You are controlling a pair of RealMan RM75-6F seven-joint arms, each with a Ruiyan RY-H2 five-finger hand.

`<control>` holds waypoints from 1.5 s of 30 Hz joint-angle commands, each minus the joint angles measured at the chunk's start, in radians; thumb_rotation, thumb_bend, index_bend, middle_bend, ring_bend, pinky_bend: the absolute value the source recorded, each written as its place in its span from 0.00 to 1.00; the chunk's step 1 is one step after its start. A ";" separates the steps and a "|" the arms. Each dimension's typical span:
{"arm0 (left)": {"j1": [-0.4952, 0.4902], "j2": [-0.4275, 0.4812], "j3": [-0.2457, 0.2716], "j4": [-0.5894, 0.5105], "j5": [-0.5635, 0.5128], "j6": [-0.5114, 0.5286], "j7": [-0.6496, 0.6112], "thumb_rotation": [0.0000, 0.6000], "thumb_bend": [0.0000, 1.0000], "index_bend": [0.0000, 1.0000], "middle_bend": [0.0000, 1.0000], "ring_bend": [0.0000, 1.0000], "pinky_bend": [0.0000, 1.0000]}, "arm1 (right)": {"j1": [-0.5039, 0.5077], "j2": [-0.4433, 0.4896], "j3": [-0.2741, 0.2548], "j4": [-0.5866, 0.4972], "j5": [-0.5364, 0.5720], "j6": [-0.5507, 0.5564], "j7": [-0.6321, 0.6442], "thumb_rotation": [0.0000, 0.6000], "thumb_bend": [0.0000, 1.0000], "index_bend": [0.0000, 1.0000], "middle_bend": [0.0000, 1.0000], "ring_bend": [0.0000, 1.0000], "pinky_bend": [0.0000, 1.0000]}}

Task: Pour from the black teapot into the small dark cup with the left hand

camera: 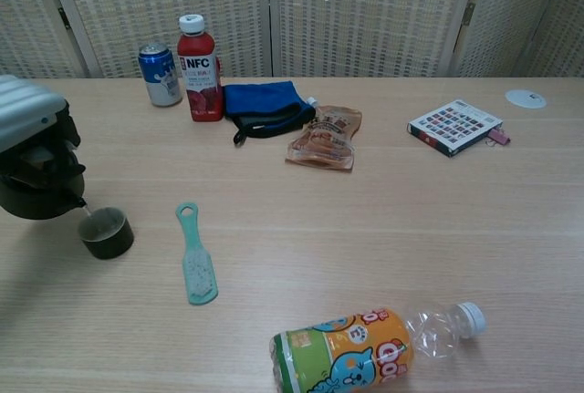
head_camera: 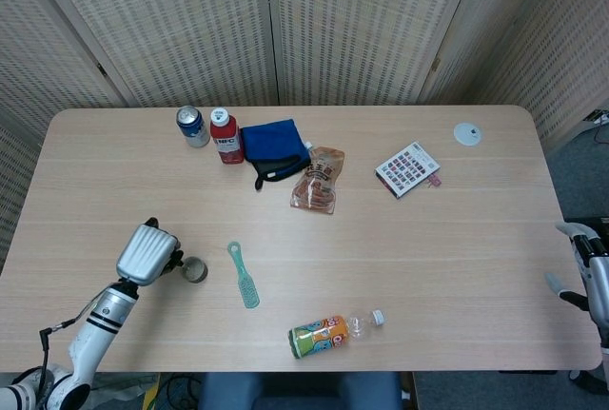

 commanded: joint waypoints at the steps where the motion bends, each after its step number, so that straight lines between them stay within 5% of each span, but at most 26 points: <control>1: 0.000 -0.003 0.003 0.001 0.008 0.002 0.012 1.00 0.40 1.00 1.00 1.00 0.44 | 0.000 -0.001 0.000 0.001 0.001 0.000 0.001 1.00 0.16 0.26 0.26 0.16 0.16; 45: 0.028 -0.031 -0.015 -0.002 0.050 0.072 0.183 1.00 0.40 1.00 1.00 1.00 0.44 | -0.014 -0.002 -0.002 0.015 -0.012 0.025 0.026 1.00 0.16 0.26 0.26 0.16 0.16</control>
